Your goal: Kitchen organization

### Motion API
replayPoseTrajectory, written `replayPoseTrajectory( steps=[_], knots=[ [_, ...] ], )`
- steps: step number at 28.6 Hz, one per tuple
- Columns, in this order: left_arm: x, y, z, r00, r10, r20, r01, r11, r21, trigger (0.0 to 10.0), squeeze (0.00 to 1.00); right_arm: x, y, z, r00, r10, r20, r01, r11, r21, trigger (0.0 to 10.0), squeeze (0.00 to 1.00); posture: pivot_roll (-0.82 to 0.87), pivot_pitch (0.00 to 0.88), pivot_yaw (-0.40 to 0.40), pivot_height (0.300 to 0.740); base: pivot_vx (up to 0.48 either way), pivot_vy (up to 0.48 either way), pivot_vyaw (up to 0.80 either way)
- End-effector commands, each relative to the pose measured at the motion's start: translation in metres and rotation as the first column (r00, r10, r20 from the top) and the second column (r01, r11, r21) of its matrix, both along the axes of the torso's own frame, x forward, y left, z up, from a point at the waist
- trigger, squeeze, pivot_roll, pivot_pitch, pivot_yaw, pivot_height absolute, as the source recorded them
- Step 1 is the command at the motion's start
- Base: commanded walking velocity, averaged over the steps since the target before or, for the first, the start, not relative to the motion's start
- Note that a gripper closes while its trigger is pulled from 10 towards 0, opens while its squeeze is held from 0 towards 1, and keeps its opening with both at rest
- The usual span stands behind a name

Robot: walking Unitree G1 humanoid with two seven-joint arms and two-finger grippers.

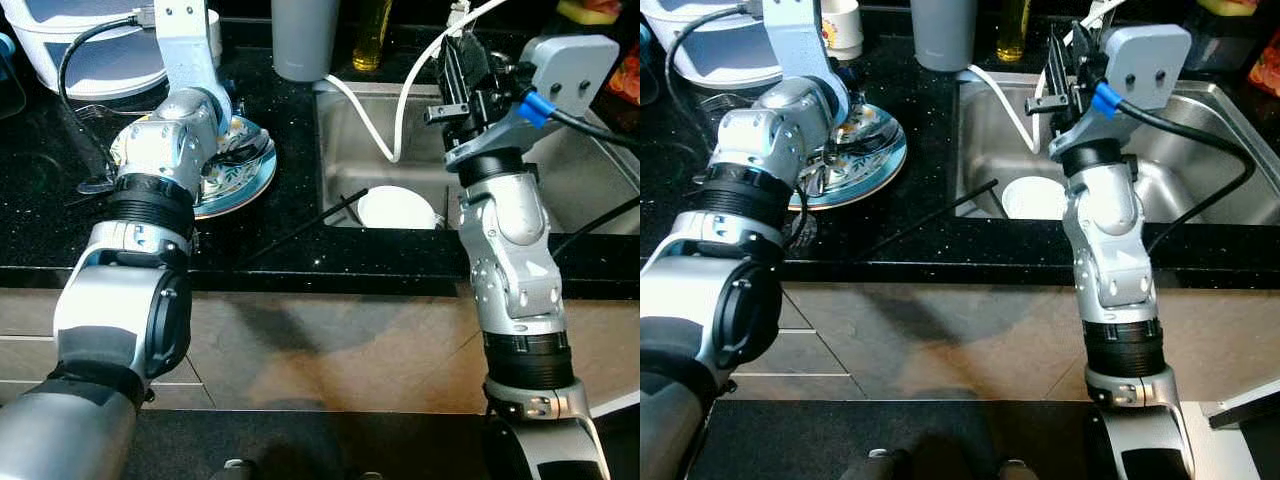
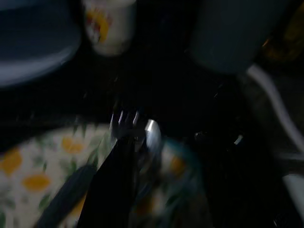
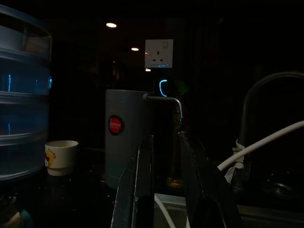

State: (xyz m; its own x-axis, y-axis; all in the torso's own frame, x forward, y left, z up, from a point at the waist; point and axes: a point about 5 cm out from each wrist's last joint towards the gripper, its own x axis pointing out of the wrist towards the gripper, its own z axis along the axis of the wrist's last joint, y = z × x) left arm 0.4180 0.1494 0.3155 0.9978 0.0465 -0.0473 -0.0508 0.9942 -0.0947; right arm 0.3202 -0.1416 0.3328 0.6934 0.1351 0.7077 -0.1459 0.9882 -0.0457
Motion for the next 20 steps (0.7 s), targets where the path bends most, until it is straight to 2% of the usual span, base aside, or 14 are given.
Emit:
replayPoseTrajectory(
  steps=[1, 5, 10, 11, 13, 14, 15, 20],
  knots=[
    [0.000, 0.006, -0.010, 0.999, 0.023, -0.037, -0.022, 1.000, 0.011, 10.0, 0.00, -0.002, -0.002, 0.001, 1.000, 0.002, 0.010, -0.002, 1.000, 0.004, 10.0, 0.00, 0.10, 0.158, 0.006, 0.740, 0.000, 0.000, 0.00],
    [0.001, 0.010, -0.032, 0.992, 0.005, -0.122, -0.010, 0.999, -0.042, 10.0, 0.00, -0.001, 0.000, 0.003, 1.000, 0.010, 0.016, -0.010, 1.000, 0.004, 10.0, 0.00, 0.10, 0.150, 0.006, 0.740, 0.000, 0.000, 0.00],
    [0.001, 0.011, -0.041, 0.987, 0.007, -0.158, -0.017, 0.998, -0.061, 10.0, 0.00, -0.002, -0.001, 0.004, 1.000, 0.005, 0.021, -0.005, 1.000, 0.004, 10.0, 0.00, 0.10, 0.146, 0.009, 0.740, 0.000, 0.000, 0.00],
    [0.001, 0.010, -0.041, 0.987, 0.005, -0.160, -0.016, 0.998, -0.067, 6.3, 0.00, -0.002, -0.002, 0.003, 1.000, 0.002, 0.020, -0.002, 1.000, 0.004, 10.0, 0.00, 0.09, 0.148, 0.010, 0.740, 0.000, 0.000, 0.00],
    [0.001, 0.010, -0.041, 0.987, 0.004, -0.160, -0.015, 0.997, -0.070, 6.3, 0.00, -0.002, -0.002, 0.003, 1.000, -0.001, 0.019, 0.001, 1.000, 0.004, 10.0, 0.00, 0.09, 0.148, 0.009, 0.740, 0.000, 0.000, 0.00],
    [0.001, 0.010, -0.041, 0.988, 0.006, -0.153, -0.016, 0.998, -0.064, 0.9, 0.00, -0.002, -0.003, 0.003, 1.000, -0.002, 0.018, 0.002, 1.000, 0.004, 10.0, 0.00, 0.09, 0.148, 0.009, 0.740, 0.000, 0.000, 0.00],
    [0.001, 0.010, -0.040, 0.989, 0.007, -0.148, -0.017, 0.998, -0.061, 0.0, 0.00, -0.002, -0.003, 0.003, 1.000, -0.003, 0.018, 0.003, 1.000, 0.005, 10.0, 0.00, 0.09, 0.150, 0.009, 0.740, 0.000, 0.000, 0.00],
    [0.001, 0.011, -0.034, 0.992, 0.016, -0.125, -0.023, 0.998, -0.053, 0.0, 0.00, -0.001, -0.003, 0.004, 1.000, -0.001, 0.017, 0.001, 1.000, 0.010, 10.0, 0.00, 0.10, 0.152, 0.004, 0.740, 0.000, 0.000, 0.00]
  ],
)
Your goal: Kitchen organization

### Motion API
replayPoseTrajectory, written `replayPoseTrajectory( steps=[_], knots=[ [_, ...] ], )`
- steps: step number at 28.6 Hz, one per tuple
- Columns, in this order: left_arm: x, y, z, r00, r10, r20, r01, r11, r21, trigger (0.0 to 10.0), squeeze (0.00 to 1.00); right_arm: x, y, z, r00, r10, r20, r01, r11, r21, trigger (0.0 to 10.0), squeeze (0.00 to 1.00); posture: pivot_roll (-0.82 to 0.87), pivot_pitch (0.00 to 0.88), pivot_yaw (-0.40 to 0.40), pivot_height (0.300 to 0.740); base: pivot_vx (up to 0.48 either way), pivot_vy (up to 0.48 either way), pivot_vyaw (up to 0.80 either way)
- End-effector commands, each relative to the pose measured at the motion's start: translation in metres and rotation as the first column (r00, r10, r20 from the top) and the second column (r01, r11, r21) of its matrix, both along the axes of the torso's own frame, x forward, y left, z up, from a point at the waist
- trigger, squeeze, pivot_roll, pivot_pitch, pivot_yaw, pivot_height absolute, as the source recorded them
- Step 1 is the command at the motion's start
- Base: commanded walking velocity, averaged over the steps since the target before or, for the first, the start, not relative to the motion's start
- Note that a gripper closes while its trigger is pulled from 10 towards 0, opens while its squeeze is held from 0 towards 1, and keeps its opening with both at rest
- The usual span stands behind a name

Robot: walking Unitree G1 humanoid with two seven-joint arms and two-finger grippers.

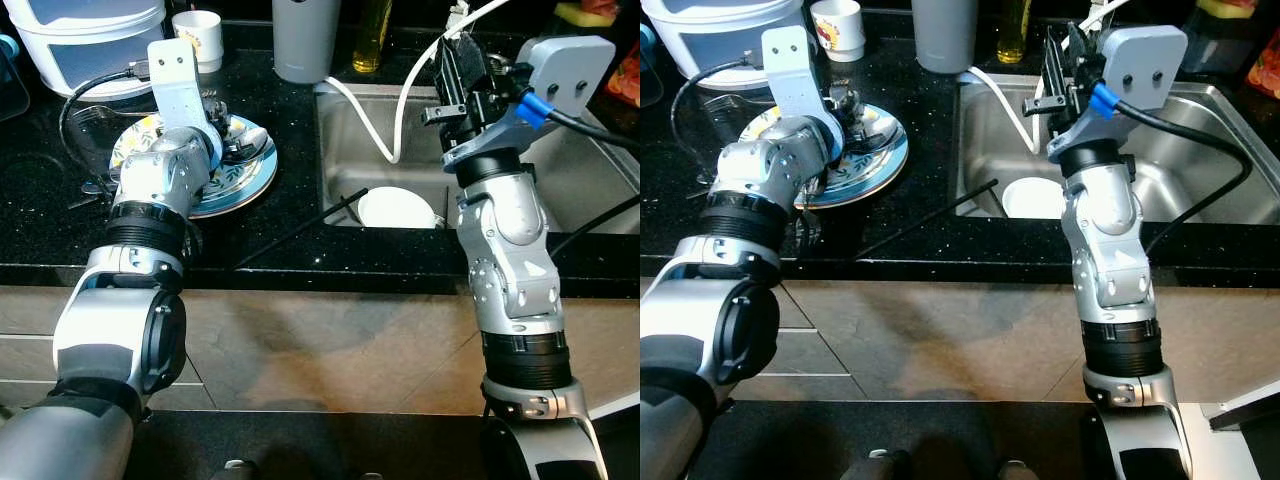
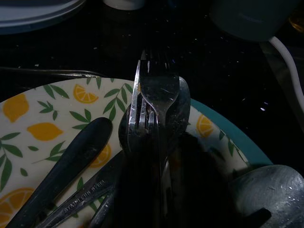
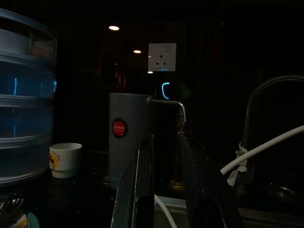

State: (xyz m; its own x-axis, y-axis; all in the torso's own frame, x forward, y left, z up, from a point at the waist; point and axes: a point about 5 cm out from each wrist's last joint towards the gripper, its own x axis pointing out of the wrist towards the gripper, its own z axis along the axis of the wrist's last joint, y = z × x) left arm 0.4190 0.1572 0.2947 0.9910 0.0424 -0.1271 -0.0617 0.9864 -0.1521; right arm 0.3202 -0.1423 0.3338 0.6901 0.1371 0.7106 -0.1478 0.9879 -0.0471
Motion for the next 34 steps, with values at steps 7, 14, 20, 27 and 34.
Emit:
replayPoseTrajectory(
  steps=[7, 14, 20, 27, 34],
  knots=[
    [0.000, 0.007, -0.012, 0.998, 0.042, -0.040, -0.041, 0.999, 0.031, 0.0, 0.00, -0.001, -0.002, 0.003, 1.000, 0.000, 0.014, -0.001, 1.000, 0.013, 10.0, 0.00, 0.10, 0.152, 0.003, 0.740, 0.000, 0.000, 0.00],
    [-0.005, 0.008, 0.024, 0.975, 0.072, 0.209, -0.094, 0.991, 0.097, 4.0, 0.00, 0.000, -0.004, 0.004, 1.000, -0.001, 0.013, 0.001, 1.000, 0.018, 10.0, 0.00, 0.09, 0.147, -0.005, 0.740, 0.000, 0.000, 0.00],
    [-0.034, 0.000, 0.088, 0.812, -0.114, 0.572, 0.041, 0.989, 0.139, 10.0, 0.00, 0.001, -0.008, 0.007, 1.000, 0.018, 0.007, -0.019, 0.996, 0.086, 10.0, 0.00, 0.10, 0.141, -0.010, 0.740, 0.000, 0.000, 0.00],
    [-0.062, -0.008, 0.102, 0.652, -0.389, 0.651, 0.322, 0.919, 0.227, 10.0, 0.00, 0.004, -0.030, 0.011, 0.988, 0.153, -0.013, -0.139, 0.927, 0.350, 10.0, 0.00, 0.10, 0.133, -0.012, 0.740, 0.000, 0.000, 0.00],
    [-0.076, -0.029, 0.083, 0.541, -0.576, 0.613, 0.527, 0.800, 0.287, 10.0, 0.00, -0.005, -0.028, 0.014, 0.921, 0.383, 0.066, -0.370, 0.812, 0.451, 10.0, 0.00, 0.09, 0.123, -0.003, 0.740, 0.000, 0.000, 0.00]
  ],
)
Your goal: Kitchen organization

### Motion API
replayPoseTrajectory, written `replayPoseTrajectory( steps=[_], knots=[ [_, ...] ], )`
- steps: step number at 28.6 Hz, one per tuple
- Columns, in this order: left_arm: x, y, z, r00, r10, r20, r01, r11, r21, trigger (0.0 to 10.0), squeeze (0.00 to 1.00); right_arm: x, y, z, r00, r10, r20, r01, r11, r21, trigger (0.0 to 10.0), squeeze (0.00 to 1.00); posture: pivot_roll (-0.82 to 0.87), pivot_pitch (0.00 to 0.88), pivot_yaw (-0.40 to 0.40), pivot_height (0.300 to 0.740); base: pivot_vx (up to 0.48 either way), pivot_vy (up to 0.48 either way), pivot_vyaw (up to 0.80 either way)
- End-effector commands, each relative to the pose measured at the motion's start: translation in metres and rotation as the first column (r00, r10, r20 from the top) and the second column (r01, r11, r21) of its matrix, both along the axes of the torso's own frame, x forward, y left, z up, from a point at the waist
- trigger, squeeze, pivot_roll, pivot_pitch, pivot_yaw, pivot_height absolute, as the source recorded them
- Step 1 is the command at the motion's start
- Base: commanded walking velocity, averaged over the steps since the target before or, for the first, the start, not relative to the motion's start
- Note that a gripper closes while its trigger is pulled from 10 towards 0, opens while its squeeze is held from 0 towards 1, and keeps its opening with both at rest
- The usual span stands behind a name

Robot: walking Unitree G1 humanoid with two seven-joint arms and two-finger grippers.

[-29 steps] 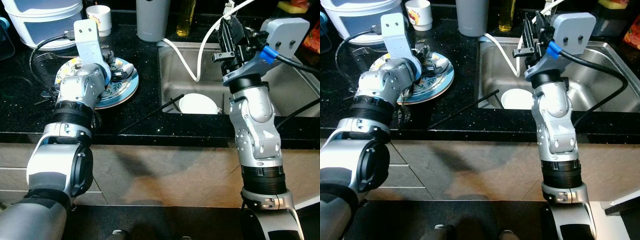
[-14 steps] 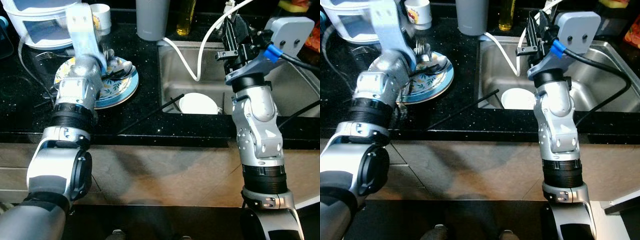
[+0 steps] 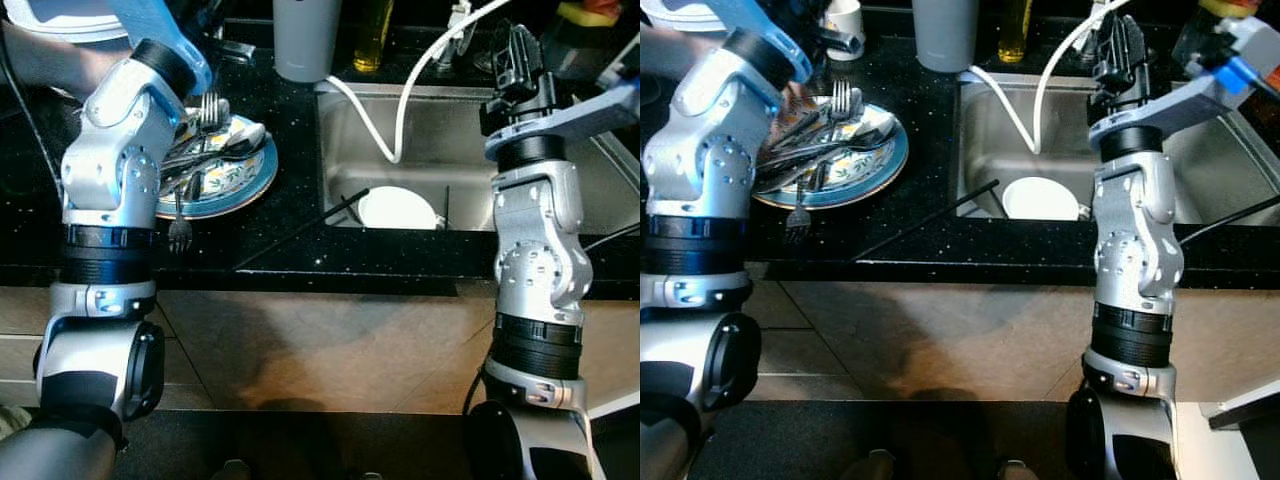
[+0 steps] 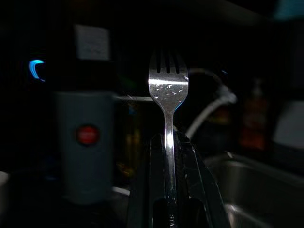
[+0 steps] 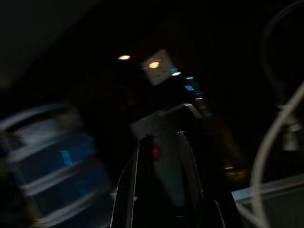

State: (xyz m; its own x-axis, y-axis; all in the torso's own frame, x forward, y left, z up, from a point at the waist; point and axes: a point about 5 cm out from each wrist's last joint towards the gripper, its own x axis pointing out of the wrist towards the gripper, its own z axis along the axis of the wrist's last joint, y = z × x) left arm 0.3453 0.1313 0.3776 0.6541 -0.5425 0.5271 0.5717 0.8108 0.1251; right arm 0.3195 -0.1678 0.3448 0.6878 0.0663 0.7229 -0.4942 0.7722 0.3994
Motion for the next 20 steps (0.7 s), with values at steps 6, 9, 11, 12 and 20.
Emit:
replayPoseTrajectory(
  steps=[6, 9, 11, 12, 20],
  knots=[
    [-0.012, -0.024, -0.023, 0.973, -0.230, -0.027, 0.231, 0.970, 0.074, 10.0, 0.00, -0.016, 0.010, 0.003, 0.984, 0.163, 0.071, -0.163, 0.987, -0.010, 10.0, 0.00, 0.08, 0.116, 0.000, 0.740, 0.000, 0.000, 0.00],
    [-0.013, -0.025, -0.025, 0.965, -0.261, -0.032, 0.263, 0.962, 0.072, 10.0, 0.00, -0.017, 0.010, 0.003, 0.980, 0.186, 0.073, -0.185, 0.983, -0.012, 10.0, 0.00, 0.07, 0.112, 0.002, 0.740, 0.000, 0.000, 0.00],
    [-0.019, -0.025, -0.026, 0.938, -0.346, -0.009, 0.346, 0.934, 0.088, 10.0, 0.00, -0.023, 0.014, 0.001, 0.957, 0.277, 0.091, -0.275, 0.961, -0.030, 10.0, 0.00, 0.07, 0.109, 0.010, 0.740, 0.000, 0.000, 0.00],
    [-0.020, -0.025, -0.025, 0.933, -0.360, -0.004, 0.359, 0.929, 0.093, 10.0, 0.00, -0.024, 0.014, 0.000, 0.953, 0.287, 0.093, -0.285, 0.958, -0.033, 10.0, 0.00, 0.07, 0.109, 0.010, 0.740, 0.000, 0.000, 0.00],
    [-0.028, -0.022, -0.023, 0.897, -0.441, 0.025, 0.432, 0.887, 0.161, 10.0, 0.00, -0.033, 0.016, -0.003, 0.928, 0.353, 0.122, -0.354, 0.935, -0.017, 10.0, 0.00, 0.06, 0.093, 0.028, 0.740, 0.000, 0.000, 0.00]
  ],
)
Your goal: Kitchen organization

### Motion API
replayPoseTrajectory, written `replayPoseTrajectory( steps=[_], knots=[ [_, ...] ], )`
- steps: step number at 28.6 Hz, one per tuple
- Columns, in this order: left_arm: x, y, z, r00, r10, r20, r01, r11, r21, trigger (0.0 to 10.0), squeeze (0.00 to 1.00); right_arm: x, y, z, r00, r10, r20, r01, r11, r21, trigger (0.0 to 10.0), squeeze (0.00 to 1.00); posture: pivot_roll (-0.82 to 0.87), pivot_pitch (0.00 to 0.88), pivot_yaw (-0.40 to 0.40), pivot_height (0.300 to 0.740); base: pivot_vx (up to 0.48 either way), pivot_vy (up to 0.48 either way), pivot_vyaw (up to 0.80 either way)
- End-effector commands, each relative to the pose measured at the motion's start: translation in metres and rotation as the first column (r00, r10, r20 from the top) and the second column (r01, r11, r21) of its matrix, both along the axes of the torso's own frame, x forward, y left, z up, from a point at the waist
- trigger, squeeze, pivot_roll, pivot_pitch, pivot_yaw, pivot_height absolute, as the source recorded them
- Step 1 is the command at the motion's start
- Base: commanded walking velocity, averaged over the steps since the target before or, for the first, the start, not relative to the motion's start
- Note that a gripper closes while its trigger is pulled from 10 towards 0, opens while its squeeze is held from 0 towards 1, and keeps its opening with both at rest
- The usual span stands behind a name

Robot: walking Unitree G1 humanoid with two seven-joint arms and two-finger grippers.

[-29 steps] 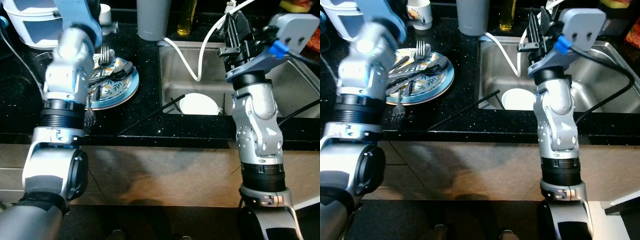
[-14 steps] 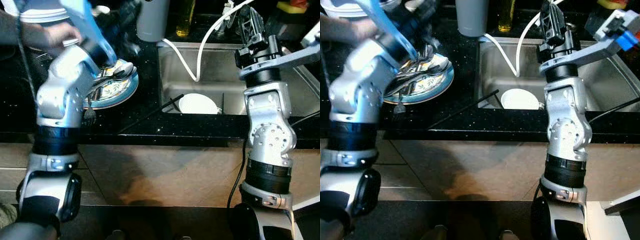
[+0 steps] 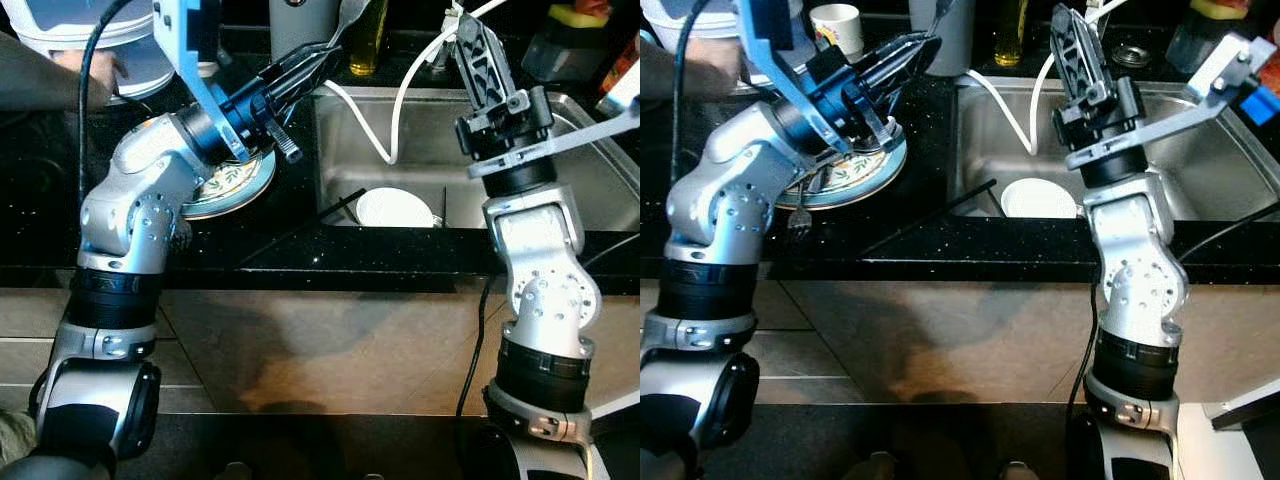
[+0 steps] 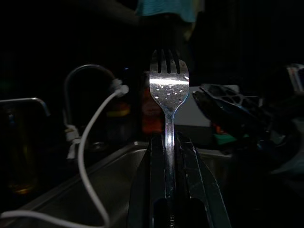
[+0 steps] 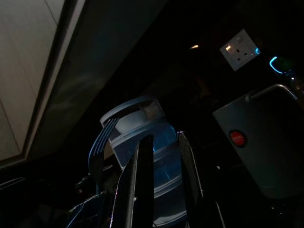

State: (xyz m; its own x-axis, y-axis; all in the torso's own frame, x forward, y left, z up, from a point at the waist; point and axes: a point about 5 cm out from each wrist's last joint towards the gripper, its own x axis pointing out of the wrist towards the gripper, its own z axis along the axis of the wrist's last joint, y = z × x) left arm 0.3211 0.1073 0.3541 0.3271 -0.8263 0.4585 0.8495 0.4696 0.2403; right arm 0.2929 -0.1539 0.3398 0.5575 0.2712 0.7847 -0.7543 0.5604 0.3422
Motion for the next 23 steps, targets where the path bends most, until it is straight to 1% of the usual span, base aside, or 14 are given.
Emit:
replayPoseTrajectory(
  steps=[1, 2, 3, 6, 8, 11, 12, 14, 15, 17, 19, 20, 21, 23],
  knots=[
    [-0.004, 0.002, 0.000, 1.000, -0.017, 0.022, 0.017, 1.000, 0.020, 10.0, 0.00, -0.006, 0.002, 0.002, 0.999, 0.029, 0.027, -0.030, 1.000, 0.002, 10.0, 0.00, 0.06, 0.093, 0.028, 0.740, 0.000, 0.000, 0.00],
    [-0.008, 0.000, -0.001, 0.997, -0.070, 0.030, 0.069, 0.997, 0.035, 10.0, 0.00, -0.009, 0.002, 0.003, 0.997, 0.059, 0.044, -0.060, 0.998, 0.012, 10.0, 0.00, 0.06, 0.088, 0.029, 0.740, 0.000, 0.000, 0.00],
    [-0.008, 0.000, -0.001, 0.997, -0.070, 0.030, 0.069, 0.997, 0.035, 10.0, 0.00, -0.009, 0.002, 0.003, 0.997, 0.059, 0.044, -0.060, 0.998, 0.012, 10.0, 0.00, 0.06, 0.088, 0.029, 0.740, 0.000, 0.000, 0.00],
    [-0.014, -0.005, -0.005, 0.990, -0.138, 0.034, 0.136, 0.990, 0.049, 10.0, 0.00, -0.012, 0.003, 0.004, 0.994, 0.090, 0.061, -0.090, 0.996, 0.003, 10.0, 0.00, 0.05, 0.084, 0.030, 0.740, 0.000, 0.000, 0.00],
    [-0.015, -0.006, -0.005, 0.988, -0.153, 0.038, 0.151, 0.987, 0.048, 10.0, 0.00, -0.012, 0.003, 0.003, 0.993, 0.096, 0.063, -0.096, 0.995, -0.001, 10.0, 0.00, 0.05, 0.077, 0.028, 0.740, 0.000, 0.000, 0.00],
    [-0.018, -0.008, -0.004, 0.982, -0.181, 0.045, 0.179, 0.983, 0.035, 10.0, 0.00, -0.013, 0.004, 0.003, 0.992, 0.105, 0.065, -0.105, 0.994, -0.008, 10.0, 0.00, 0.05, 0.072, 0.026, 0.740, 0.000, 0.000, 0.00],
    [-0.022, -0.007, 0.003, 0.975, -0.215, 0.057, 0.216, 0.976, -0.015, 10.0, 0.00, -0.014, 0.005, 0.003, 0.991, 0.113, 0.066, -0.112, 0.994, -0.014, 10.0, 0.00, 0.05, 0.072, 0.026, 0.740, 0.000, 0.000, 0.00],
    [-0.024, -0.006, 0.006, 0.973, -0.223, 0.064, 0.226, 0.973, -0.036, 10.0, 0.00, -0.014, 0.005, 0.003, 0.991, 0.115, 0.067, -0.114, 0.993, -0.016, 10.0, 0.00, 0.05, 0.072, 0.026, 0.740, 0.000, 0.000, 0.00],
    [-0.023, -0.004, 0.009, 0.972, -0.224, 0.067, 0.227, 0.972, -0.056, 10.0, 0.00, -0.014, 0.006, 0.003, 0.992, 0.113, 0.063, -0.112, 0.993, -0.022, 10.0, 0.00, 0.05, 0.072, 0.026, 0.740, 0.000, 0.000, 0.00],
    [-0.021, -0.004, 0.008, 0.977, -0.205, 0.064, 0.208, 0.977, -0.050, 10.0, 0.00, -0.014, 0.007, 0.002, 0.992, 0.109, 0.058, -0.108, 0.994, -0.024, 10.0, 0.00, 0.05, 0.072, 0.026, 0.740, 0.000, 0.000, 0.00],
    [-0.011, -0.003, 0.003, 0.991, -0.124, 0.041, 0.125, 0.992, -0.028, 10.0, 0.00, -0.010, 0.008, -0.001, 0.997, 0.076, 0.031, -0.075, 0.997, -0.037, 10.0, 0.00, 0.05, 0.075, 0.031, 0.740, 0.000, 0.000, 0.00],
    [-0.011, -0.003, 0.003, 0.991, -0.124, 0.041, 0.125, 0.992, -0.028, 10.0, 0.00, -0.010, 0.008, -0.001, 0.997, 0.076, 0.031, -0.075, 0.997, -0.037, 10.0, 0.00, 0.05, 0.075, 0.031, 0.740, 0.000, 0.000, 0.00],
    [-0.007, -0.002, 0.001, 0.996, -0.083, 0.024, 0.083, 0.996, -0.027, 10.0, 0.00, -0.008, 0.008, -0.003, 0.999, 0.053, 0.012, -0.052, 0.998, -0.045, 10.0, 0.00, 0.06, 0.089, 0.028, 0.740, 0.000, 0.000, 0.00],
    [-0.005, 0.000, -0.001, 0.998, -0.062, 0.017, 0.062, 0.998, -0.025, 10.0, 0.00, -0.005, 0.006, -0.006, 1.000, 0.022, -0.010, -0.023, 0.998, -0.053, 10.0, 0.00, 0.06, 0.098, 0.022, 0.740, 0.000, 0.000, 0.00]
  ],
)
